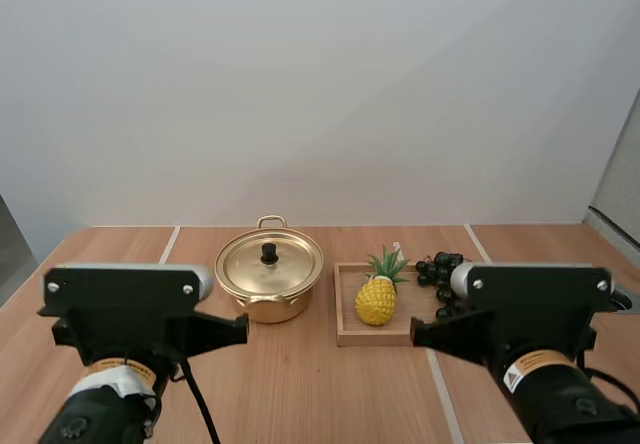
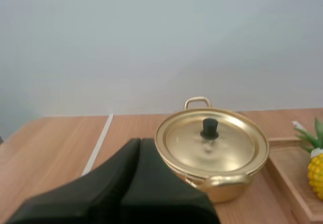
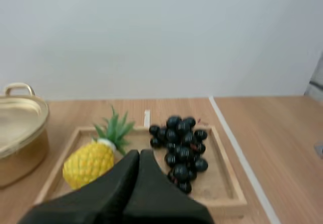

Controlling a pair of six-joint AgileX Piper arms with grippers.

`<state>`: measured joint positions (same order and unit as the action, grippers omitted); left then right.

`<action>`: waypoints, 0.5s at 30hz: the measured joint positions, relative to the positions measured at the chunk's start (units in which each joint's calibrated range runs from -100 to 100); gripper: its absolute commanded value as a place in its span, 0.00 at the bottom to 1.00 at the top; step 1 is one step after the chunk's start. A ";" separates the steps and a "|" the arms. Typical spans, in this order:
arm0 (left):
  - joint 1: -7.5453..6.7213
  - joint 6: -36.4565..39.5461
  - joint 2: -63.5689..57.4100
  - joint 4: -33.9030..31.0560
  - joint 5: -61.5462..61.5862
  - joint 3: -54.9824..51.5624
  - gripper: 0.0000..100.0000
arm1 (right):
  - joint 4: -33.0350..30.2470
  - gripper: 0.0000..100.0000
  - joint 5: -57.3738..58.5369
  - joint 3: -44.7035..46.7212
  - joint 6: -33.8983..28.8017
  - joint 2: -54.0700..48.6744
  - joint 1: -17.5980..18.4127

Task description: Open the pot, put the grape inside, and close it

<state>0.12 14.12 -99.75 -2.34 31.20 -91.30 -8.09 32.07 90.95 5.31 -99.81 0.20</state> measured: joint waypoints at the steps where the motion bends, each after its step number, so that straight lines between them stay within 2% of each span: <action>1: 0.00 -0.33 0.00 0.00 0.00 2.60 0.00 | 0.00 0.00 -0.27 -3.05 0.00 0.00 0.00; 8: 0.00 -1.37 -0.25 0.00 -0.78 21.48 0.00 | 0.00 0.00 -1.58 -22.71 0.00 -0.15 0.00; 15: 0.00 -1.57 -0.25 0.00 -1.14 36.17 0.00 | -0.10 0.00 -3.60 -34.03 0.00 -0.19 0.00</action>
<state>0.12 12.56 -100.00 -2.34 30.06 -55.13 -8.19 28.47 56.93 5.31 -100.00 0.20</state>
